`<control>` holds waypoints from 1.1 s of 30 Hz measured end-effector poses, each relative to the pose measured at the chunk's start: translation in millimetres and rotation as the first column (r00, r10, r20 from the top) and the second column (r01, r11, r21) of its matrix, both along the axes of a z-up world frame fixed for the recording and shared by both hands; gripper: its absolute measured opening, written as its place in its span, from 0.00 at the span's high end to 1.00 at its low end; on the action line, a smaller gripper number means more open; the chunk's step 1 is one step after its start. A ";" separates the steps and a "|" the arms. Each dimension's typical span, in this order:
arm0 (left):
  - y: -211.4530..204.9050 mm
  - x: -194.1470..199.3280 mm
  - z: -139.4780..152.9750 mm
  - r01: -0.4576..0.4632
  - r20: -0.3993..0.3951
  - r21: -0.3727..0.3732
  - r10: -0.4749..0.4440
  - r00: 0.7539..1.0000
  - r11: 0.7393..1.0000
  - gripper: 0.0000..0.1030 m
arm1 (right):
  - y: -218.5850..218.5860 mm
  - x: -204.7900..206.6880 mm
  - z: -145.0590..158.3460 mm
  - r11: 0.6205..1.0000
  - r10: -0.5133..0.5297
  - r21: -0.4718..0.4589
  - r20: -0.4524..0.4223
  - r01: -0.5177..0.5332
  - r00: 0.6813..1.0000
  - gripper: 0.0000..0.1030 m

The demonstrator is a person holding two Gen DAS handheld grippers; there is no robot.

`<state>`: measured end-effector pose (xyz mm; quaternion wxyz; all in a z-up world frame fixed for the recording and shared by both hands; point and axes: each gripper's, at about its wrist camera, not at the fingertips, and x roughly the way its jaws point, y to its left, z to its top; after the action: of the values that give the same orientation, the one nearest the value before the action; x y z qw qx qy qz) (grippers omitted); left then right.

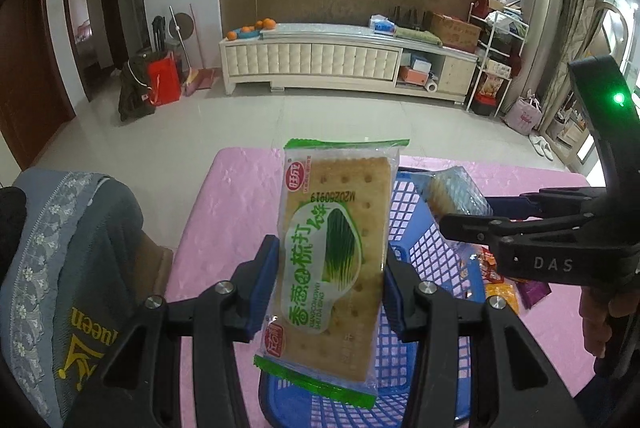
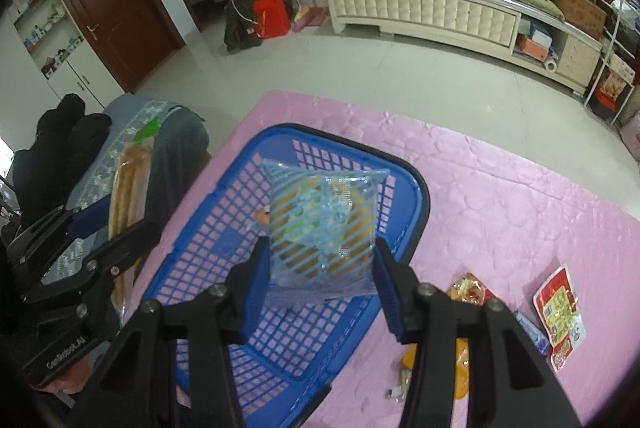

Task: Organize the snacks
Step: 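Carry both packs over the blue basket and open the right gripper to drop its bag, then lower the cracker pack in the left gripper into the blue basket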

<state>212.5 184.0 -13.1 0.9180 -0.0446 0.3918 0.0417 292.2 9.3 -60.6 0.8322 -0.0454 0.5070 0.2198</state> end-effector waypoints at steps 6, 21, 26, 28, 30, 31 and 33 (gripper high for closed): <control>0.8 2.5 -8.3 -0.014 -0.030 -0.013 0.014 0.999 1.000 0.57 | 2.2 4.5 -6.1 0.998 -0.010 -0.066 0.042 0.013 0.999 0.47; -19.3 -8.8 8.6 0.034 -0.026 0.023 -0.034 0.999 0.999 0.57 | -22.0 -4.2 4.0 0.998 -0.053 -0.030 0.042 0.054 0.998 0.17; -26.1 -8.7 10.3 0.054 -0.025 0.020 -0.054 0.998 0.998 0.57 | -31.3 -13.7 8.3 0.998 -0.064 -0.012 0.049 0.065 0.997 0.16; -26.4 -6.5 9.1 0.058 -0.029 0.018 -0.058 0.998 0.998 0.57 | -34.9 -16.2 9.4 0.998 -0.068 -0.009 0.053 0.068 0.996 0.16; -28.4 -3.5 8.2 0.060 -0.035 0.011 -0.060 0.998 0.998 0.57 | -38.1 -17.4 9.8 0.997 -0.075 -0.010 0.058 0.076 0.995 0.16; -27.9 -3.4 7.1 0.063 -0.036 0.008 -0.062 0.997 0.998 0.57 | -39.1 -17.7 9.2 0.997 -0.078 -0.011 0.060 0.078 0.995 0.16; -27.5 0.5 5.5 0.069 -0.039 0.005 -0.069 0.997 0.998 0.57 | -41.3 -17.4 6.9 0.997 -0.081 -0.016 0.059 0.082 0.995 0.16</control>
<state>213.0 156.4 -7.6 0.9113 -0.0274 0.4108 0.0119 274.8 -31.9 -53.7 0.8546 -0.0386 0.4857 0.1797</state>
